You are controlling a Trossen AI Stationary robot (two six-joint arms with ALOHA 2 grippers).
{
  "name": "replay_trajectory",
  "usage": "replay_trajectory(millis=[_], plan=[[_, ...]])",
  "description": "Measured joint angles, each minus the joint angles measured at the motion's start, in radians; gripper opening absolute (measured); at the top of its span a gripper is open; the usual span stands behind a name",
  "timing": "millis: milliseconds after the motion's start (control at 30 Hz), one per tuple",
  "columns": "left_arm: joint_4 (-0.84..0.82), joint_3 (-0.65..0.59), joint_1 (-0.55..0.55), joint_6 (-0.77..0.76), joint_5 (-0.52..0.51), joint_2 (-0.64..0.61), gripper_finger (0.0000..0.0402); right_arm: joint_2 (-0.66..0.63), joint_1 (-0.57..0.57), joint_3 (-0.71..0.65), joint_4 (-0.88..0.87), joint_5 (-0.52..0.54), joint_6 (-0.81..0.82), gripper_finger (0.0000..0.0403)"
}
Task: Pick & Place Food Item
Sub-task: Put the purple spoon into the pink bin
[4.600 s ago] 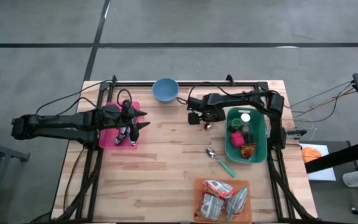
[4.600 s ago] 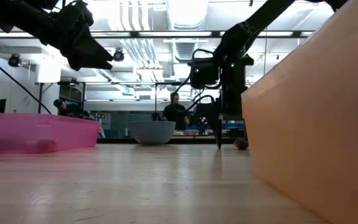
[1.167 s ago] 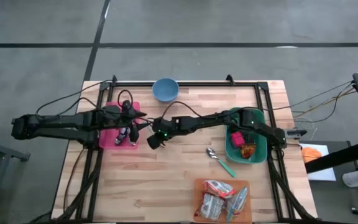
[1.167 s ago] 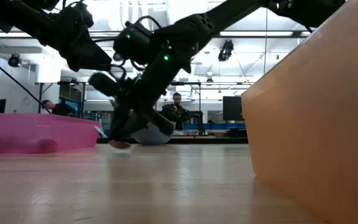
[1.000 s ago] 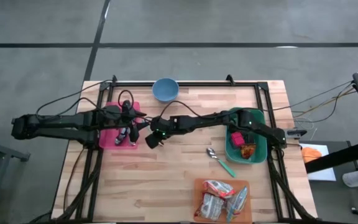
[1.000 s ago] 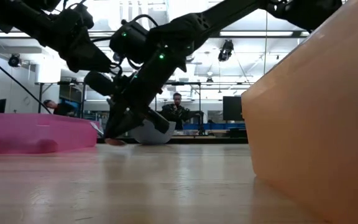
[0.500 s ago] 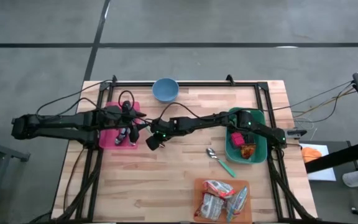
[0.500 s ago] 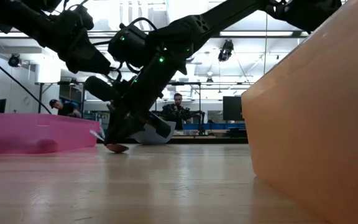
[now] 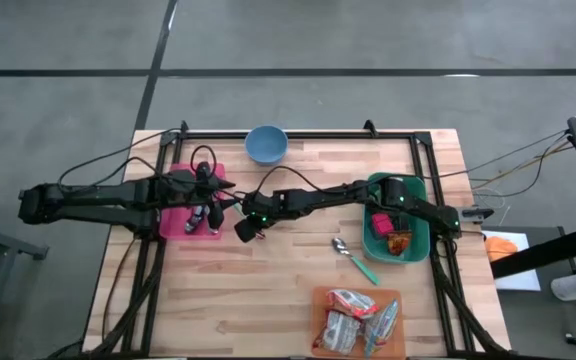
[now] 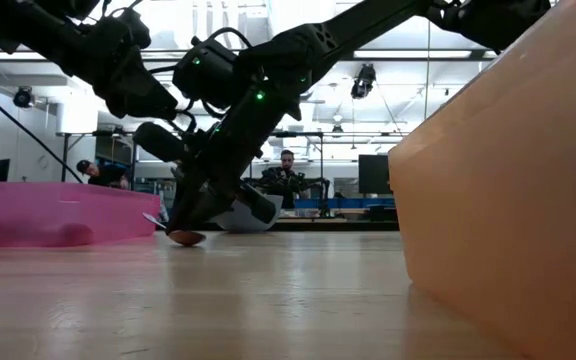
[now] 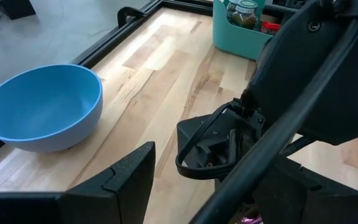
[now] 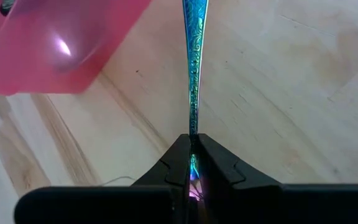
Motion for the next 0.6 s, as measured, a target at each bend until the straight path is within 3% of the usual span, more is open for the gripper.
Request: replay_trajectory(millis=[200,600], plan=[[-0.001,0.000,0.000,0.000,0.000,0.000,0.0238,0.000,0.000,0.000,0.000,0.008,0.033,0.0033],[-0.002,0.000,0.000,0.000,0.000,0.000,0.0238,0.000,0.001,0.000,0.004,0.008,0.023,0.0144]])
